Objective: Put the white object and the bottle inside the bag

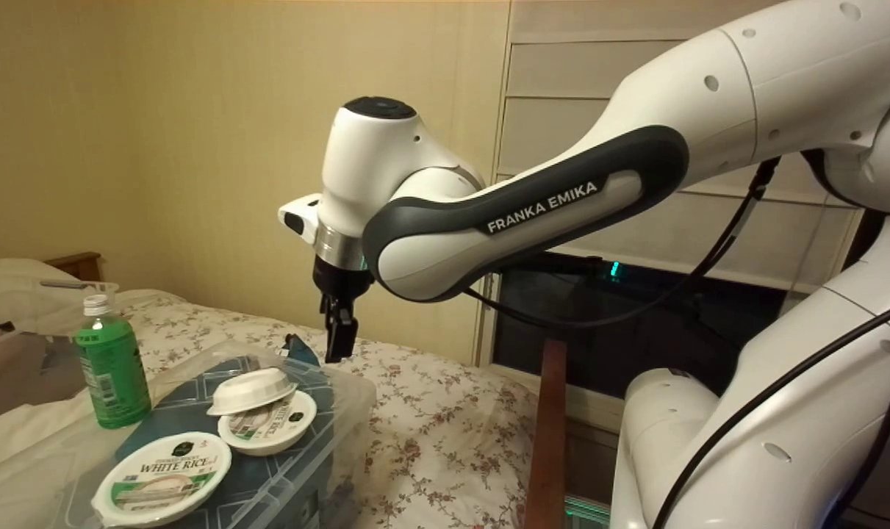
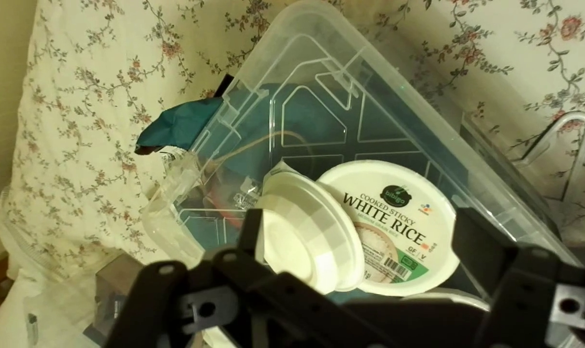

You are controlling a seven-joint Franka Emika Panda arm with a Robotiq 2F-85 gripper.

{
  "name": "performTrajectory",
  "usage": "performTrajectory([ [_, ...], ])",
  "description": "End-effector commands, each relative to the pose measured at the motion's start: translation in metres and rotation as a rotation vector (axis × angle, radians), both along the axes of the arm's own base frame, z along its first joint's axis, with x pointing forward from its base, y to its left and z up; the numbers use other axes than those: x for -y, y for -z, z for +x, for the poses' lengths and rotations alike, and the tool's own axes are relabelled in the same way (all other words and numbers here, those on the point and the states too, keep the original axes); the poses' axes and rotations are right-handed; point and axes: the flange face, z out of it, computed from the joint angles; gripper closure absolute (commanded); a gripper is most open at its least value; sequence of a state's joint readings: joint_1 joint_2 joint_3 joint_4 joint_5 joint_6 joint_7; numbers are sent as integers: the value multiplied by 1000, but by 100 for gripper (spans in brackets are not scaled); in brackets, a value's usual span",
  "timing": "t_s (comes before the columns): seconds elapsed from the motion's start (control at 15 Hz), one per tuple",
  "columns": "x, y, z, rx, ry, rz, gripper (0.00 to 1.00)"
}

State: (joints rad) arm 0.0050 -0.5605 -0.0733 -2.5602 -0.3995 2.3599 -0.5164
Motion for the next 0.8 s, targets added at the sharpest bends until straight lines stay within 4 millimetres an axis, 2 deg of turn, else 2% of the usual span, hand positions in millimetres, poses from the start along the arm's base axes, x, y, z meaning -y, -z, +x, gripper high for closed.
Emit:
performTrajectory([
  [0.0,0,-1,0,1,0,0,0],
  [0.47,-36,34,29,96,-138,-10,0],
  [0.73,-33,62,47,120,-174,-66,0],
])
